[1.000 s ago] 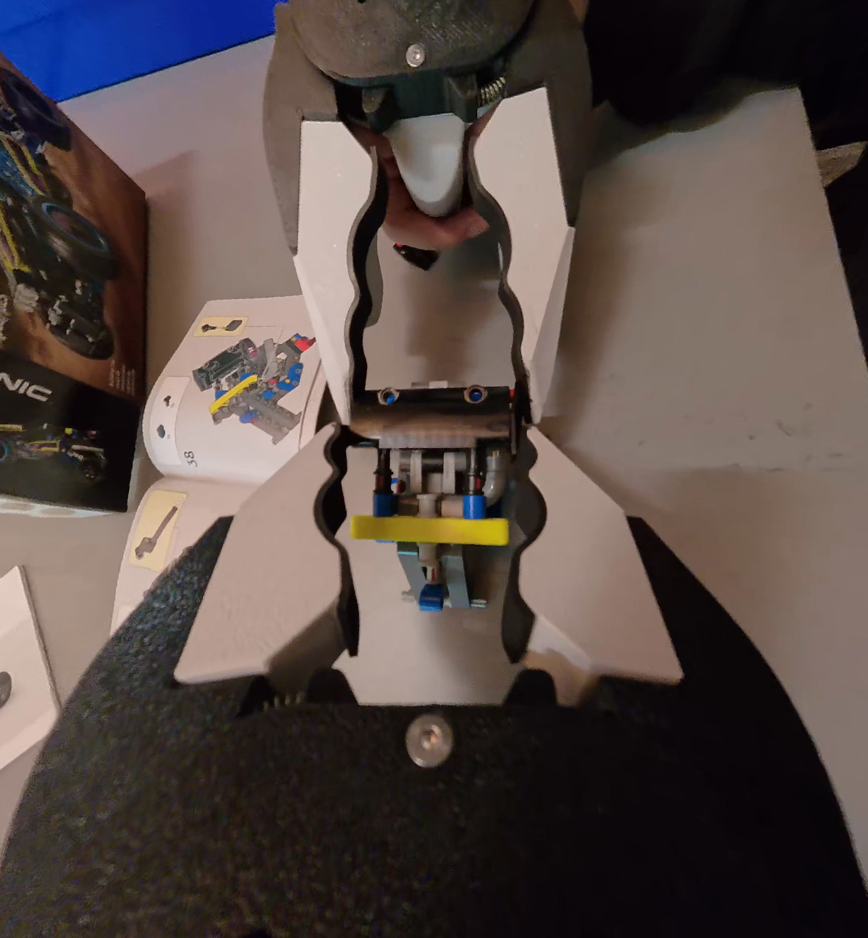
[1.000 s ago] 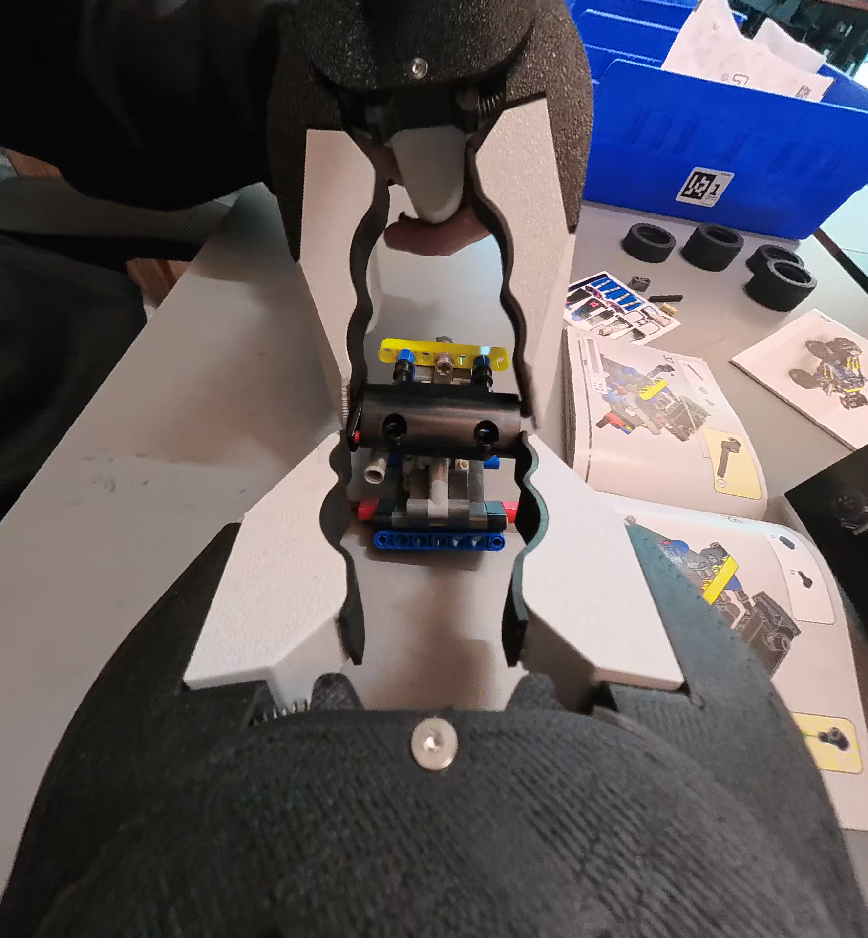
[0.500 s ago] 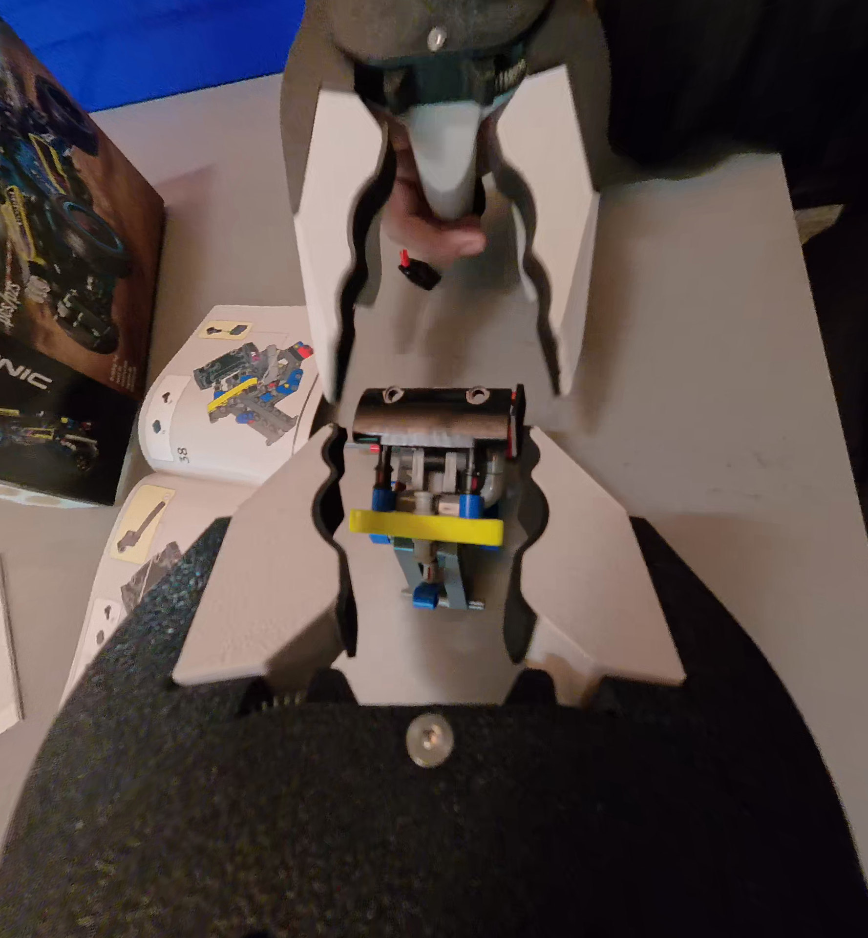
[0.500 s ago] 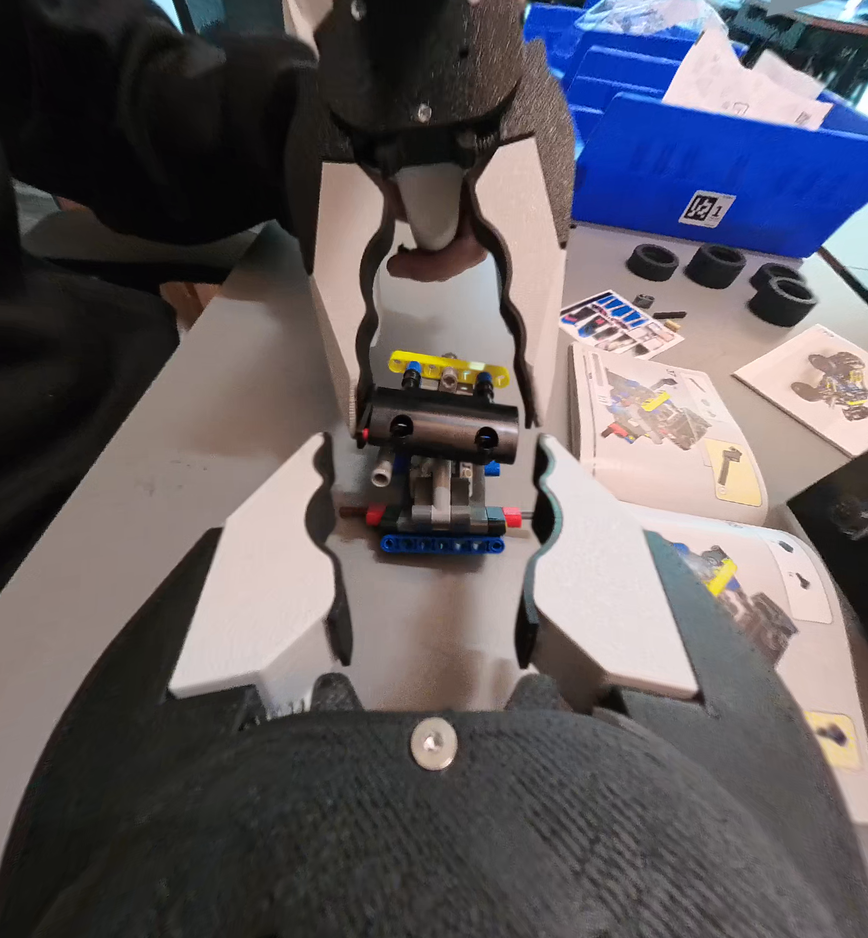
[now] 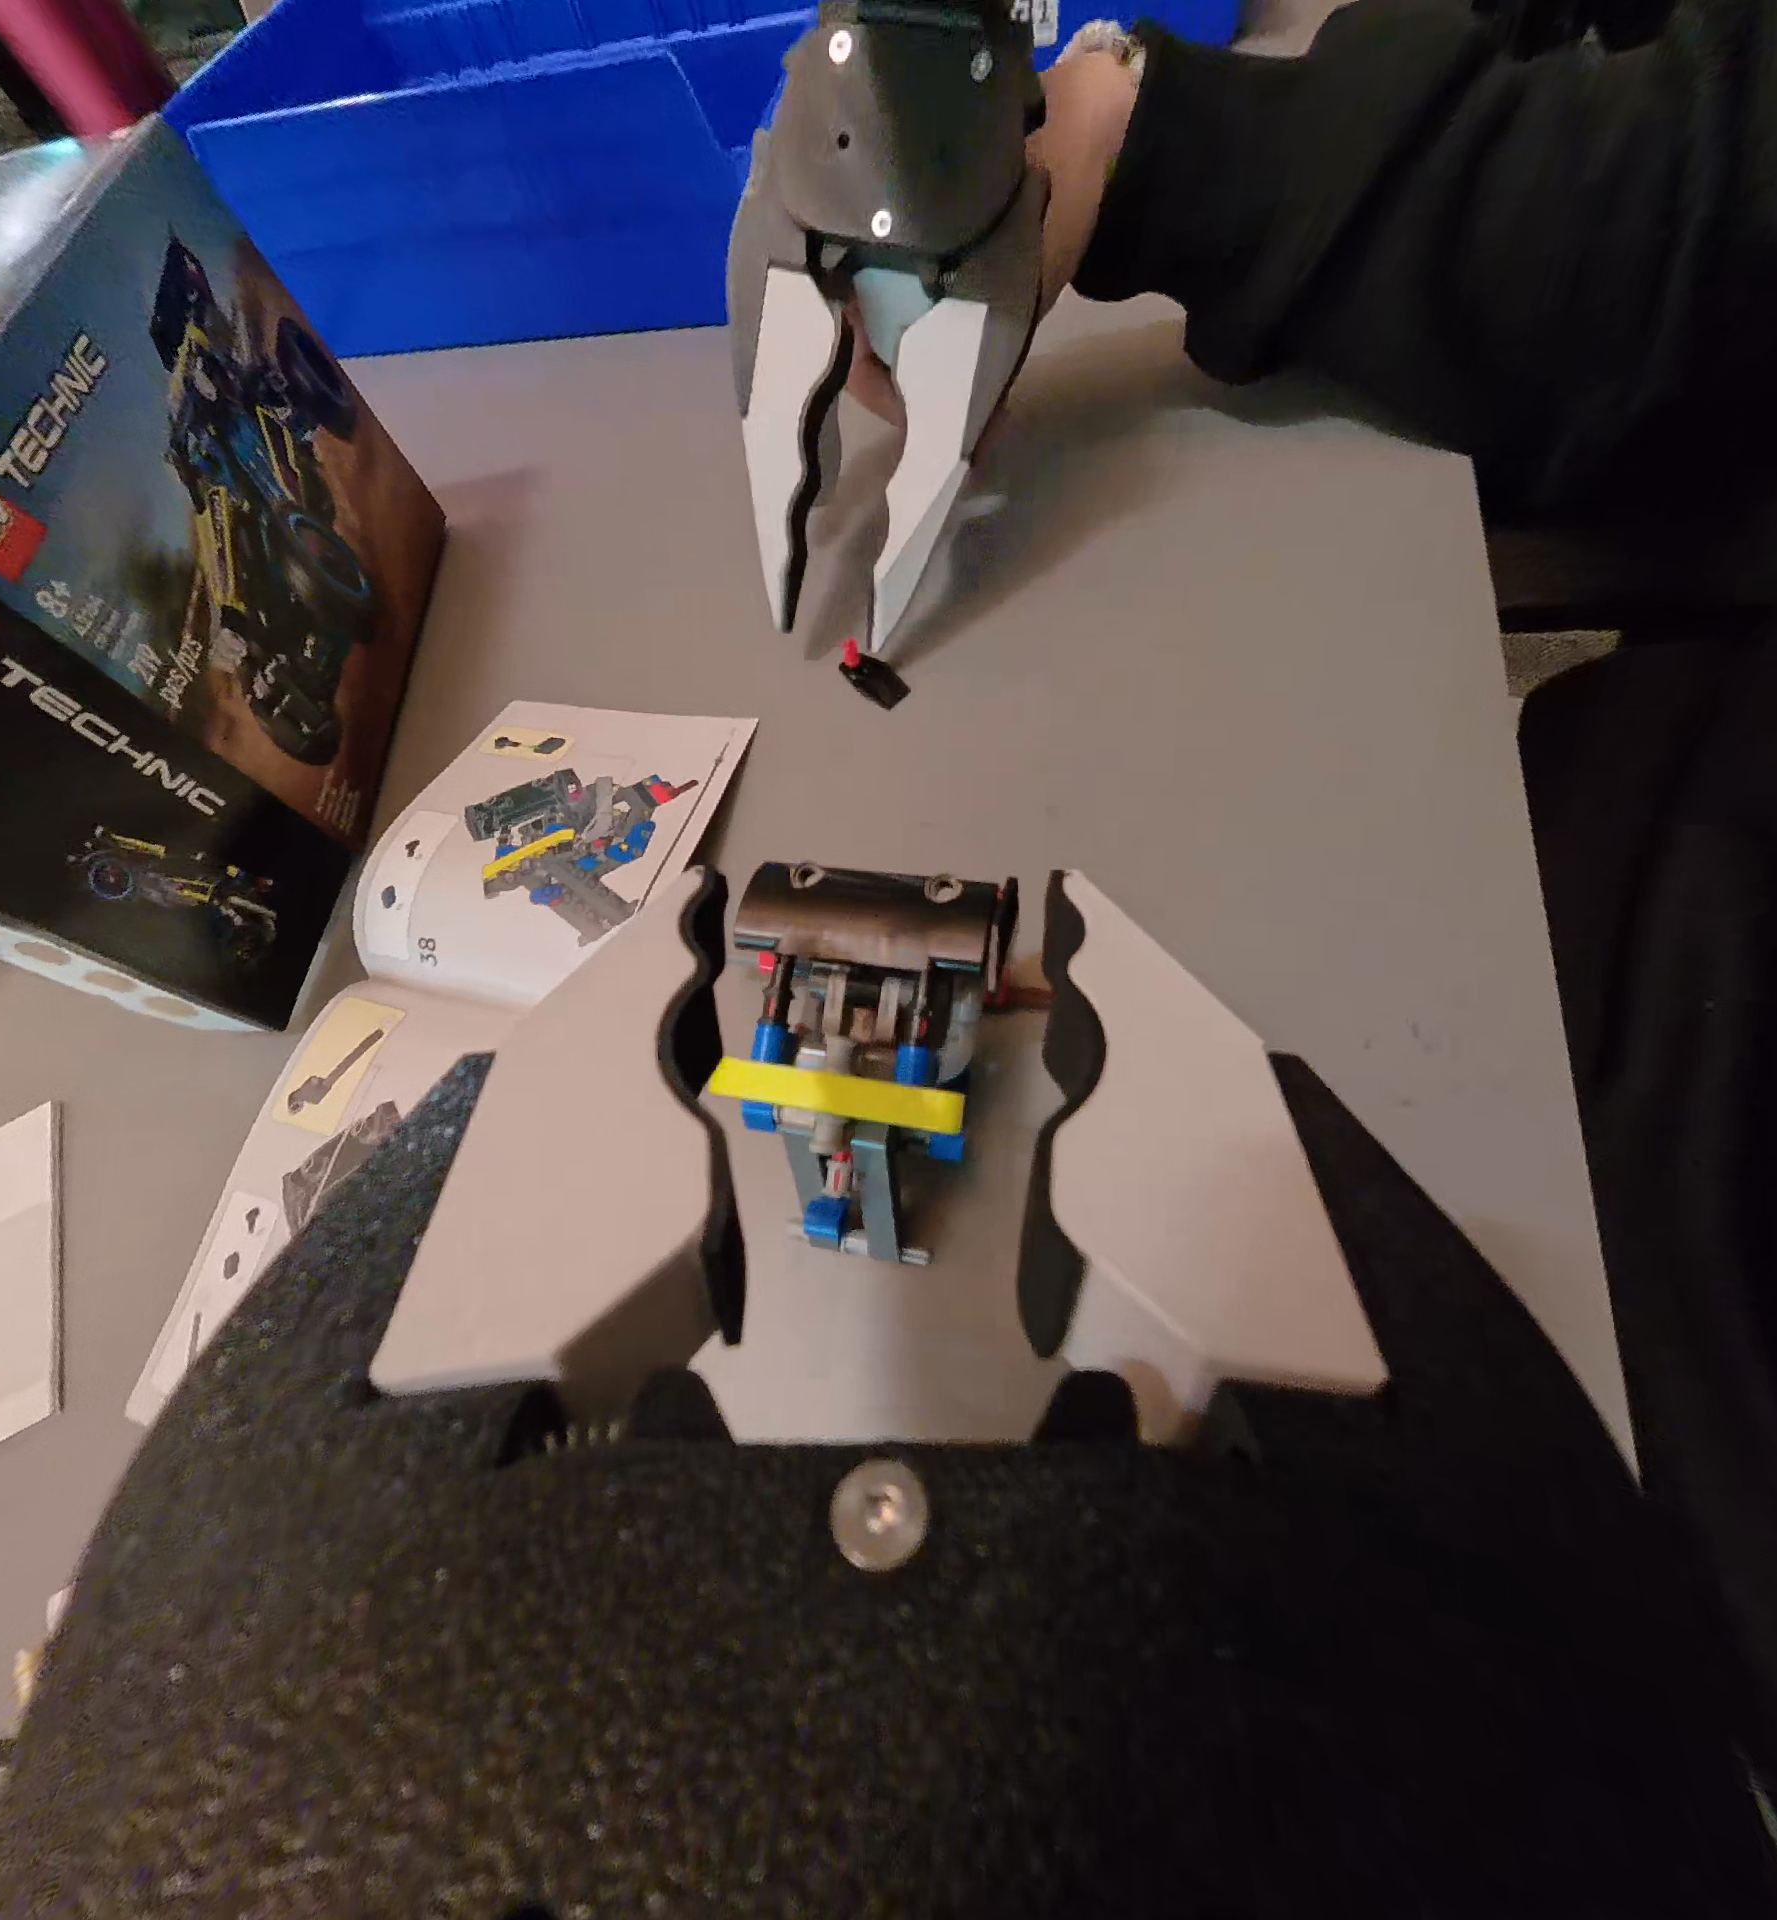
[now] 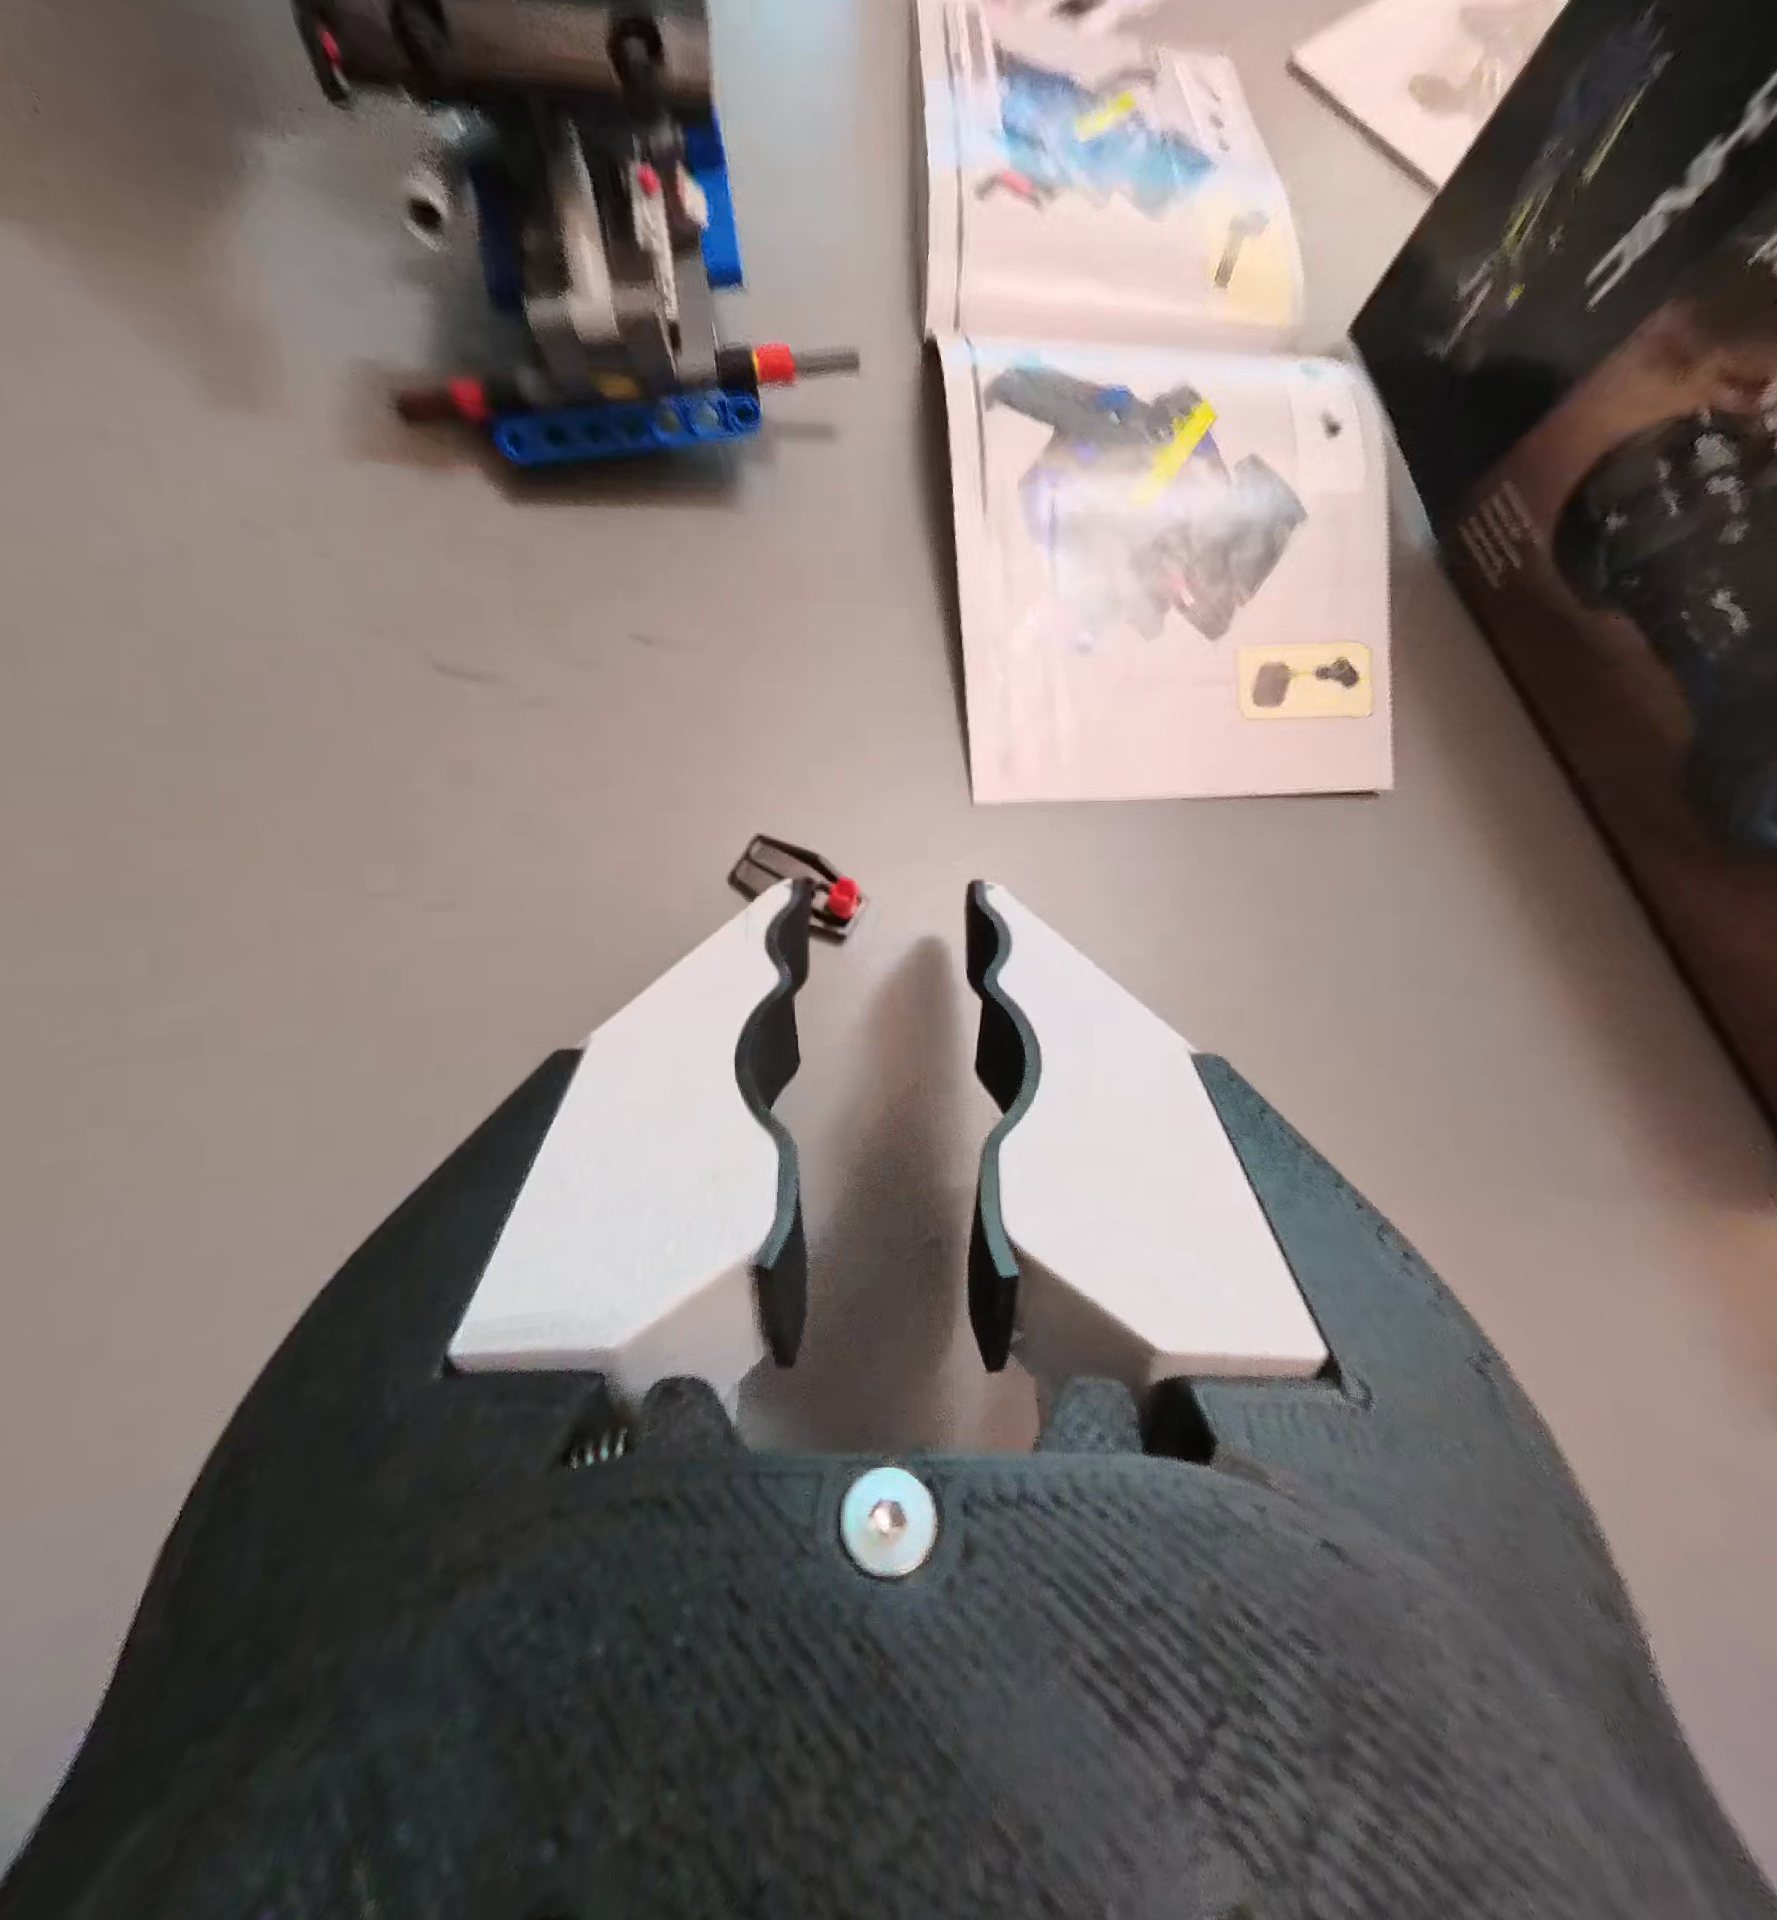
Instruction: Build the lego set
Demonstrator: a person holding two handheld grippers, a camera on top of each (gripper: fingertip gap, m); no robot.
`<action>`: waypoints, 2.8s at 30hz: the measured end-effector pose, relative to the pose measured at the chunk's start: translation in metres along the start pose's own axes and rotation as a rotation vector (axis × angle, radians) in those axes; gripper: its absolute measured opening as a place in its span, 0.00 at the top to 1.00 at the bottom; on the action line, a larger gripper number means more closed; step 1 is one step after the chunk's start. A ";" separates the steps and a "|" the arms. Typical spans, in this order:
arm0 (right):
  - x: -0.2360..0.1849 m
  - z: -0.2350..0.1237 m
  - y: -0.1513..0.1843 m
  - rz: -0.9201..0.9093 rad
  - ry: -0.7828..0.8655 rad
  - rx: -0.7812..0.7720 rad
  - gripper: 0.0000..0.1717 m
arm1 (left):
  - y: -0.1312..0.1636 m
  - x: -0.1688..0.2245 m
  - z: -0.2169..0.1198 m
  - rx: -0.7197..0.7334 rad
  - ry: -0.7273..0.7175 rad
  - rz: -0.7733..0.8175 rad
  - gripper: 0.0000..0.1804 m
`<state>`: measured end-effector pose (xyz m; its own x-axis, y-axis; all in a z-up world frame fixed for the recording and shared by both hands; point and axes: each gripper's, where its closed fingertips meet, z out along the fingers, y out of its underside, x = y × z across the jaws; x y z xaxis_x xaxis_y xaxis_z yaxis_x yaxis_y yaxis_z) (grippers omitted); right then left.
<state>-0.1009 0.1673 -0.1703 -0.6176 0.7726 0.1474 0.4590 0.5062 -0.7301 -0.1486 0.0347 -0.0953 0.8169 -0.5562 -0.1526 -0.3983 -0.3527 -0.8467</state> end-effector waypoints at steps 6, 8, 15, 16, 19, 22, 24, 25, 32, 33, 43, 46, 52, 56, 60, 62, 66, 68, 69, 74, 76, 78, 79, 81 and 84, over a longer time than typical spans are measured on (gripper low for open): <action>-0.007 0.009 0.003 -0.037 -0.023 -0.008 0.93 | -0.010 0.009 0.011 0.005 -0.003 -0.046 0.73; 0.001 0.003 -0.011 -0.092 0.081 0.050 0.93 | -0.017 0.007 0.014 0.036 -0.022 -0.102 0.75; -0.006 -0.028 -0.132 -0.455 0.535 0.345 0.93 | -0.051 -0.025 0.010 0.147 -0.161 -0.253 0.81; -0.008 -0.025 -0.140 -0.474 0.551 0.340 0.93 | -0.053 -0.026 0.010 0.142 -0.156 -0.249 0.82; -0.015 -0.014 -0.156 -0.490 0.542 0.334 0.93 | -0.055 -0.024 0.012 0.108 -0.134 -0.225 0.84; -0.015 -0.007 -0.163 -0.512 0.543 0.324 0.93 | -0.049 -0.030 0.011 0.074 -0.172 -0.167 0.98; -0.017 -0.003 -0.164 -0.515 0.512 0.340 0.93 | -0.041 -0.035 0.009 0.047 -0.189 -0.128 1.00; -0.018 0.001 -0.162 -0.501 0.480 0.341 0.93 | -0.036 -0.037 0.008 0.030 -0.186 -0.124 1.00; -0.044 0.032 -0.131 -0.063 -0.044 0.353 0.48 | 0.007 -0.054 0.009 -0.123 -0.114 0.043 1.00; -0.047 0.036 -0.129 -0.040 -0.070 0.356 0.47 | 0.009 -0.054 0.011 -0.130 -0.086 0.069 1.00; -0.049 0.063 -0.123 0.037 -0.065 0.344 0.46 | 0.029 -0.055 0.032 -0.274 0.099 0.208 1.00; -0.050 0.066 -0.123 0.043 -0.068 0.349 0.49 | 0.033 -0.055 0.033 -0.299 0.131 0.214 1.00; -0.047 0.069 -0.122 0.078 -0.046 0.334 0.48 | 0.029 -0.050 0.032 -0.341 0.141 0.223 1.00; -0.051 0.069 -0.123 0.093 -0.071 0.337 0.54 | 0.026 -0.049 0.029 -0.380 0.128 0.290 1.00; -0.052 0.070 -0.123 0.090 -0.073 0.330 0.54 | 0.026 -0.049 0.028 -0.429 0.115 0.376 1.00; -0.052 0.069 -0.124 0.086 -0.066 0.336 0.54 | 0.025 -0.049 0.028 -0.440 0.128 0.413 1.00; -0.051 0.069 -0.124 0.056 -0.040 0.339 0.55 | 0.023 -0.049 0.026 -0.477 0.164 0.459 1.00; -0.052 0.069 -0.124 0.038 -0.033 0.340 0.55 | 0.022 -0.048 0.025 -0.502 0.174 0.476 1.00; -0.053 0.069 -0.124 0.036 -0.034 0.341 0.55 | 0.022 -0.047 0.024 -0.517 0.180 0.463 1.00; -0.053 0.071 -0.123 0.032 -0.039 0.325 0.55 | 0.026 -0.046 0.024 -0.552 0.230 0.324 1.00; -0.054 0.071 -0.123 0.035 -0.049 0.324 0.55 | 0.026 -0.046 0.024 -0.552 0.248 0.302 1.00; -0.055 0.072 -0.122 0.033 -0.060 0.316 0.55 | 0.028 -0.045 0.024 -0.554 0.257 0.330 1.00; -0.055 0.073 -0.122 0.035 -0.061 0.315 0.55 | 0.028 -0.045 0.024 -0.546 0.253 0.344 1.00; -0.055 0.072 -0.122 0.041 -0.063 0.319 0.55 | 0.027 -0.046 0.025 -0.508 0.241 0.340 1.00; -0.054 0.071 -0.123 0.041 -0.059 0.323 0.55 | 0.031 -0.053 0.024 -0.443 0.206 0.270 0.96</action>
<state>-0.1693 0.0359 -0.1365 -0.6434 0.7612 0.0816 0.2638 0.3205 -0.9098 -0.1942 0.0707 -0.1258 0.5811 -0.7903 -0.1942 -0.7555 -0.4352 -0.4898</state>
